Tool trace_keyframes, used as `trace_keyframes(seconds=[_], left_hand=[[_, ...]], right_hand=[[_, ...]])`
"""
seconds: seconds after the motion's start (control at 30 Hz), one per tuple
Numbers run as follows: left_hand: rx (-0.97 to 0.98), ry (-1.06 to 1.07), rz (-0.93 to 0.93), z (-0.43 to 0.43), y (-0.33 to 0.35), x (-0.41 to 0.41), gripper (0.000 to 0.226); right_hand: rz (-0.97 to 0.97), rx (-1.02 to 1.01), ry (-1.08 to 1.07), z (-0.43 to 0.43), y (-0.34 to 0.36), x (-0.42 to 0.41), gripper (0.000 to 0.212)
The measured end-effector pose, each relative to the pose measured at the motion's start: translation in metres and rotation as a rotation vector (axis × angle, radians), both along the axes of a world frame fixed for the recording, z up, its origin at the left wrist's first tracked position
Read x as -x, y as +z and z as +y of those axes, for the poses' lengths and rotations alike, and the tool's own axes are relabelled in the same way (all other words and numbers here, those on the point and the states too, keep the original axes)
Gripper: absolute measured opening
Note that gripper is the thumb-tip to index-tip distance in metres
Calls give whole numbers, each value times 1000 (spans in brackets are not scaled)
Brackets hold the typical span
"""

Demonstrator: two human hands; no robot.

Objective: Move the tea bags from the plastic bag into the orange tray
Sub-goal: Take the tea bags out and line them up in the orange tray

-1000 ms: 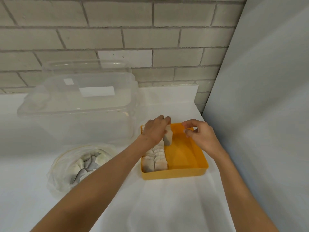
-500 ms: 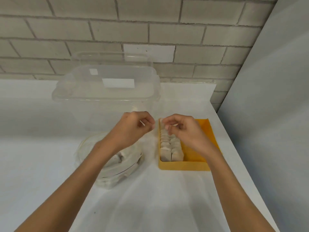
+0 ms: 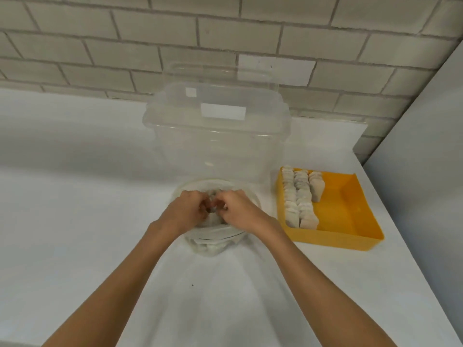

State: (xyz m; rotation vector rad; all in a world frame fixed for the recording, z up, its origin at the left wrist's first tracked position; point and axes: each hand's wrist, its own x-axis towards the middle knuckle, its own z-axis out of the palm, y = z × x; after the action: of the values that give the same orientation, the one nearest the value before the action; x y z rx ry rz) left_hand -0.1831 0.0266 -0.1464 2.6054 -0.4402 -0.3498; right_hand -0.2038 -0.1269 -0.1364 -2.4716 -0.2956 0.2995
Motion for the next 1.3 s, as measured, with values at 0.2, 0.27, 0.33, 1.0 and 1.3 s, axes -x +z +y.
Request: trace_keyframes(seconds=[0.2, 0.27, 0.33, 1.0, 1.3], left_hand=[[-47, 24, -43, 8, -23, 6, 21], [-10, 28, -70, 11, -24, 9, 14], [96, 65, -104, 15, -23, 11, 12], [1083, 185, 236, 33, 17, 22, 29], [954, 249, 55, 45, 18, 4, 6]], right_hand=[[-24, 268, -41, 15, -25, -1, 20], [-33, 257, -87, 16, -27, 1, 13], [-42, 143, -167, 15, -26, 4, 10], [-193, -603, -468, 30, -4, 38, 25], [-76, -433, -360, 31, 3, 16, 6]])
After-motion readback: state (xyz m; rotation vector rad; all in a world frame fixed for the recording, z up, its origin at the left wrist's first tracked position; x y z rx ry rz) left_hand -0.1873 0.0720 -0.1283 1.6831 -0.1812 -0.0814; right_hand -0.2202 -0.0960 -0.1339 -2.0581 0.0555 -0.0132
